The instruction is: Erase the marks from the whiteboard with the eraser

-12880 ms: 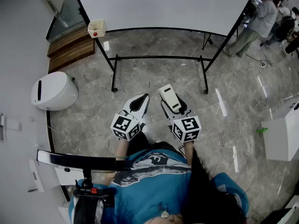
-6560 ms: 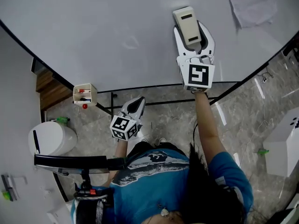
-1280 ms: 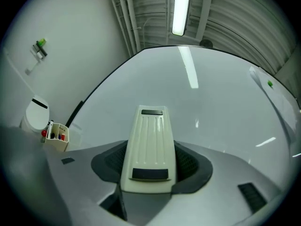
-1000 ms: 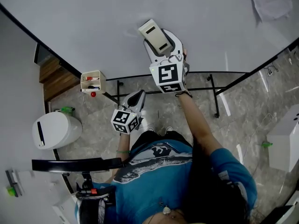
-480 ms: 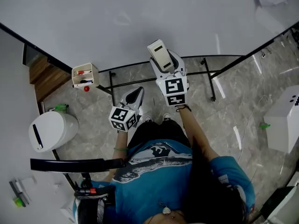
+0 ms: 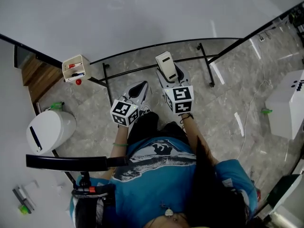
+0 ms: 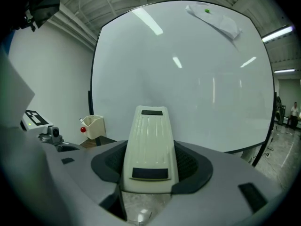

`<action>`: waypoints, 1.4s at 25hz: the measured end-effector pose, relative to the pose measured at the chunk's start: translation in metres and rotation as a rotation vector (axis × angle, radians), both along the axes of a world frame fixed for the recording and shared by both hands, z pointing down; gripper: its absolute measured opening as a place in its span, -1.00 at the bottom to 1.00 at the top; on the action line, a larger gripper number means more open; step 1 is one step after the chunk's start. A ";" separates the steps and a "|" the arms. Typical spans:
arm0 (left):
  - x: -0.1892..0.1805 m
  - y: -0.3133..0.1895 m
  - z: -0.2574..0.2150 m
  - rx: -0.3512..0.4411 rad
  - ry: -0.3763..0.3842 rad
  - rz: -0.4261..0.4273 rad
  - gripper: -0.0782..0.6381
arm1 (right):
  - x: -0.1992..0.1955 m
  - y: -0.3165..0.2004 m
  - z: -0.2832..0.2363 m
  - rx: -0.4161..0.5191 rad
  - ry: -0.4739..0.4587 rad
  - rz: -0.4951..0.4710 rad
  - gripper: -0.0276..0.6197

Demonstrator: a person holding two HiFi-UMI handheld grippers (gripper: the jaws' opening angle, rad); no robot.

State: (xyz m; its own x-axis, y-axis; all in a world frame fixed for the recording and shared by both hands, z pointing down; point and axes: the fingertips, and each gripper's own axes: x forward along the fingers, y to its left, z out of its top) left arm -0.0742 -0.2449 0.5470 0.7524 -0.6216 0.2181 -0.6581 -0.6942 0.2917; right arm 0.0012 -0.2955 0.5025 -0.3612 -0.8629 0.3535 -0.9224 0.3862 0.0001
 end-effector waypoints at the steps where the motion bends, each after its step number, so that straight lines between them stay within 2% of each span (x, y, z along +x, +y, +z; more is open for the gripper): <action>1: 0.004 0.003 -0.002 0.005 0.000 0.007 -0.77 | 0.003 0.008 0.002 -0.008 -0.004 0.000 -0.10; 8: 0.041 0.042 -0.018 0.045 0.003 0.028 -0.77 | 0.033 0.084 0.020 -0.066 -0.017 -0.013 -0.10; 17: 0.094 0.157 -0.016 0.056 -0.018 0.006 -0.77 | 0.078 0.212 0.028 -0.076 -0.032 -0.059 -0.10; 26: 0.109 0.286 0.005 0.009 -0.077 -0.039 -0.77 | 0.102 0.331 0.053 -0.134 -0.080 -0.103 -0.10; 35: 0.114 0.336 -0.010 0.037 -0.115 -0.034 -0.77 | 0.104 0.382 0.049 -0.127 -0.098 -0.118 -0.10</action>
